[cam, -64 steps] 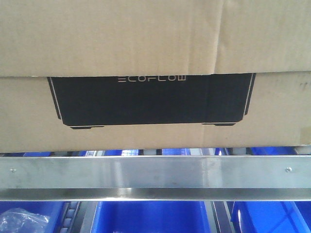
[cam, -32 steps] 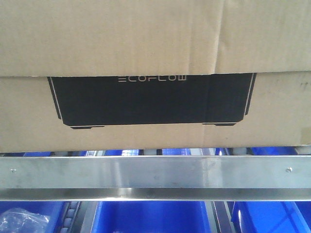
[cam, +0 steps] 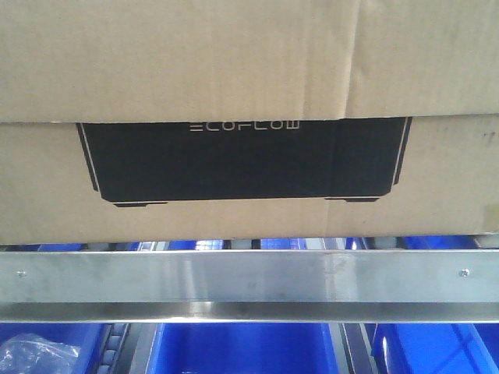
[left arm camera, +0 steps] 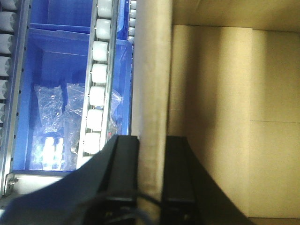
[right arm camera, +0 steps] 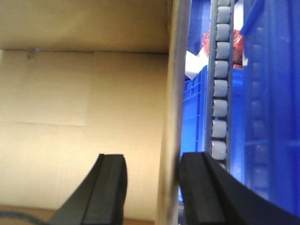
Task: Grab box from left shelf to table start
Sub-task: 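Close the right gripper onto the box's other side wall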
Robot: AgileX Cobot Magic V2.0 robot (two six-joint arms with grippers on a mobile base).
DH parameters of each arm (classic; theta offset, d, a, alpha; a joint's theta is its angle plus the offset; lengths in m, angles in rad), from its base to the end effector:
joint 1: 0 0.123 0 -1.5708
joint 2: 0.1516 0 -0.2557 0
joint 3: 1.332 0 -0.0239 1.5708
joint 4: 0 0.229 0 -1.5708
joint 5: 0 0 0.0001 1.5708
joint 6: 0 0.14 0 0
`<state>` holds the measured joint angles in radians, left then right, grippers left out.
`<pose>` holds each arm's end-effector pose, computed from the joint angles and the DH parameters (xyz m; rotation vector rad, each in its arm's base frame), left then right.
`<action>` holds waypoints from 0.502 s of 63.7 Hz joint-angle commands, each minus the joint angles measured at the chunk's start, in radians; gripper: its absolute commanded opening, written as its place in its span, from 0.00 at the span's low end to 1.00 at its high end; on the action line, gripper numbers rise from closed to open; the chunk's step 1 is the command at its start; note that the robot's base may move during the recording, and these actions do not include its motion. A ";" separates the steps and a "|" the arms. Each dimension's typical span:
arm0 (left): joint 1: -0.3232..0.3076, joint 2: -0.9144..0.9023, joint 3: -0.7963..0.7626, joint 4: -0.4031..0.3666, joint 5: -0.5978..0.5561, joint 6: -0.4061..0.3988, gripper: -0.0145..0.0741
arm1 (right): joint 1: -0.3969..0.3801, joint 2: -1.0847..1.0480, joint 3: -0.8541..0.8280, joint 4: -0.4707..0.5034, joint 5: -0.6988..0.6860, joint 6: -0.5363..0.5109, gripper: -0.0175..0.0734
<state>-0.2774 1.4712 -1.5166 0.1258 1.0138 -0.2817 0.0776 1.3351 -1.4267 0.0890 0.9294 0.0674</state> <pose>0.3176 -0.0749 0.3252 0.0292 2.4434 -0.0885 0.3002 0.0333 0.3469 0.0140 2.3242 0.1827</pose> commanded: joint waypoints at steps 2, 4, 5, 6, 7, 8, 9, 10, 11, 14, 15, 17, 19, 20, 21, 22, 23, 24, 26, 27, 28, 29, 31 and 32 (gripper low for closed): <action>-0.006 -0.034 -0.033 0.009 -0.049 -0.009 0.05 | 0.000 0.005 -0.049 -0.007 -0.071 0.002 0.63; -0.006 -0.034 -0.033 0.009 -0.049 -0.009 0.05 | 0.000 0.015 -0.058 -0.007 -0.065 0.002 0.63; -0.006 -0.034 -0.033 0.009 -0.049 -0.009 0.05 | 0.000 0.023 -0.067 -0.007 -0.059 0.002 0.63; -0.006 -0.034 -0.033 0.009 -0.049 -0.009 0.05 | -0.001 0.028 -0.074 -0.007 -0.054 0.002 0.63; -0.006 -0.034 -0.033 0.009 -0.049 -0.009 0.05 | -0.001 0.036 -0.085 -0.007 -0.046 0.002 0.63; -0.006 -0.034 -0.033 0.009 -0.049 -0.009 0.05 | -0.001 0.042 -0.093 -0.007 -0.043 0.002 0.63; -0.006 -0.034 -0.033 0.009 -0.049 -0.009 0.05 | -0.001 0.047 -0.101 -0.007 -0.038 0.002 0.63; -0.006 -0.034 -0.033 0.009 -0.049 -0.009 0.05 | -0.001 0.052 -0.108 -0.007 -0.034 0.002 0.63; -0.006 -0.034 -0.033 0.009 -0.049 -0.009 0.05 | -0.001 0.058 -0.120 -0.007 -0.028 0.002 0.63; -0.006 -0.034 -0.033 0.009 -0.049 -0.009 0.05 | -0.001 0.078 -0.143 -0.007 -0.013 0.002 0.63; -0.006 -0.034 -0.033 0.009 -0.049 -0.009 0.05 | -0.001 0.082 -0.152 -0.008 -0.008 0.002 0.63; -0.006 -0.034 -0.033 0.009 -0.049 -0.009 0.05 | -0.001 0.095 -0.162 -0.009 0.000 0.002 0.63; -0.006 -0.034 -0.033 0.009 -0.049 -0.009 0.05 | -0.001 0.102 -0.169 -0.010 0.005 0.002 0.63; -0.006 -0.034 -0.033 0.009 -0.049 -0.009 0.05 | -0.001 0.107 -0.172 -0.012 0.007 0.002 0.63; -0.006 -0.034 -0.033 0.009 -0.049 -0.009 0.05 | -0.001 0.110 -0.174 -0.011 0.008 0.002 0.63; -0.006 -0.034 -0.033 0.009 -0.049 -0.009 0.05 | -0.001 0.114 -0.175 -0.013 0.011 0.002 0.63; -0.006 -0.034 -0.033 0.009 -0.049 -0.009 0.05 | -0.001 0.117 -0.176 -0.014 0.011 0.002 0.63; -0.006 -0.034 -0.033 0.009 -0.049 -0.009 0.05 | -0.001 0.120 -0.176 -0.016 0.011 0.002 0.63; -0.006 -0.034 -0.033 0.009 -0.049 -0.009 0.05 | -0.001 0.125 -0.176 -0.017 0.013 0.002 0.63; -0.006 -0.034 -0.033 0.009 -0.049 -0.009 0.05 | -0.001 0.127 -0.176 -0.018 0.013 0.002 0.63; -0.006 -0.034 -0.033 0.009 -0.049 -0.009 0.05 | -0.001 0.126 -0.176 -0.019 0.014 0.002 0.63; -0.006 -0.034 -0.033 0.009 -0.049 -0.009 0.05 | -0.001 0.128 -0.176 -0.019 0.014 0.002 0.63; -0.006 -0.034 -0.033 0.009 -0.049 -0.009 0.05 | -0.001 0.131 -0.176 -0.020 0.015 0.002 0.63; -0.006 -0.034 -0.033 0.009 -0.049 -0.009 0.05 | -0.001 0.131 -0.176 -0.021 0.016 0.002 0.63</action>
<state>-0.2774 1.4712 -1.5166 0.1258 1.0138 -0.2817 0.0776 1.4944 -1.5637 0.0743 0.9915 0.0696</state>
